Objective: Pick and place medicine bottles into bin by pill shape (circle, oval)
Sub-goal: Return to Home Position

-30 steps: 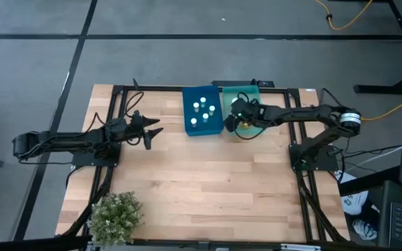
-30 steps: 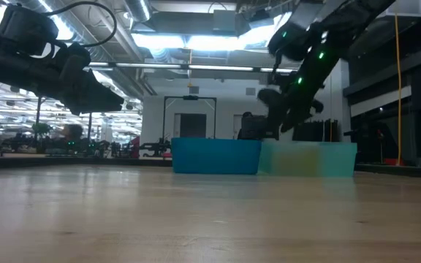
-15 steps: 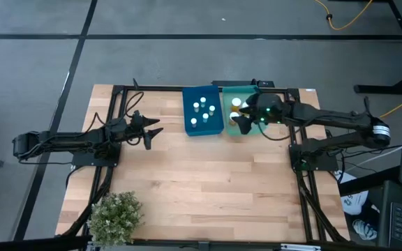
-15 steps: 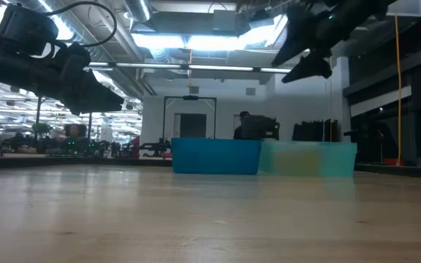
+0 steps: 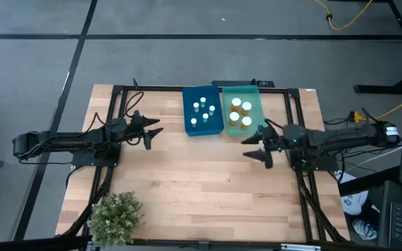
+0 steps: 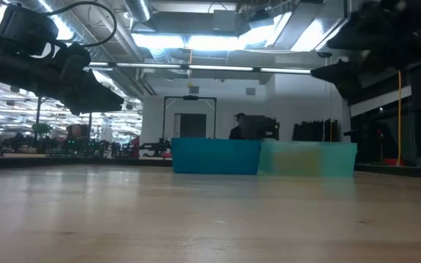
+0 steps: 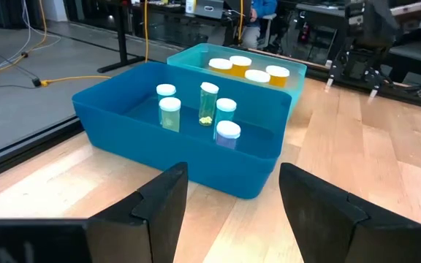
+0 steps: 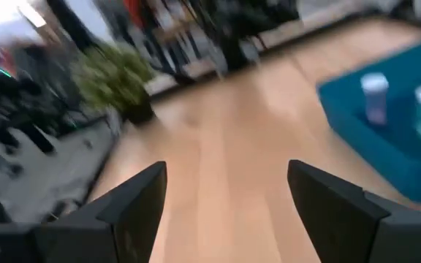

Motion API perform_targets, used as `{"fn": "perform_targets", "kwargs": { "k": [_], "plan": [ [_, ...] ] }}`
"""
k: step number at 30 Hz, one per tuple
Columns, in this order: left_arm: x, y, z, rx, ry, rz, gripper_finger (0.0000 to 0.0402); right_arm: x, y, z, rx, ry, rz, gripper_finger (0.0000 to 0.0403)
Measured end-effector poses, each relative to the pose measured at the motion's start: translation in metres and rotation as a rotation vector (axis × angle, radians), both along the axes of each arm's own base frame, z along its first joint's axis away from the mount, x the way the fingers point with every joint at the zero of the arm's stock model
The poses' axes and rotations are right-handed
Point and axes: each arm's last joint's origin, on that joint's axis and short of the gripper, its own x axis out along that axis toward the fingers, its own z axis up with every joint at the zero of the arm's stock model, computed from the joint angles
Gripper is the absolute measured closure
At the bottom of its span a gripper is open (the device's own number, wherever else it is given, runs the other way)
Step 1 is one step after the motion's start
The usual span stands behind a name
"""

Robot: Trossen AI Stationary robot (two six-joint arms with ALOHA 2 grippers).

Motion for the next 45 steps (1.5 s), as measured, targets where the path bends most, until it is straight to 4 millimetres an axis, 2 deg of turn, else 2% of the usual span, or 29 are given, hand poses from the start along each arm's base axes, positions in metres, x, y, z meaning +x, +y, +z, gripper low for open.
{"fn": "perform_targets", "kwargs": {
  "k": [4, 6, 19, 45],
  "plan": [
    [0.000, 0.000, 0.000, 0.000, 0.000, 0.000, 0.0193, -0.019, 0.004, -0.024, -0.030, -0.208, -0.002, 0.0116],
    [0.000, 0.000, 0.000, 0.000, 0.000, 0.000, 0.0193, -0.027, 0.004, -0.035, -0.052, -0.246, -0.017, 0.0116],
    [0.000, 0.000, 0.000, 0.000, 0.000, 0.000, 0.0193, -0.026, 0.004, -0.031, -0.217, -0.244, -0.018, 0.0116],
    [0.000, 0.000, 0.000, 0.000, 0.000, 0.000, 0.0193, -0.026, 0.004, -0.032, -0.218, -0.230, -0.016, 0.0116]
  ]
}}
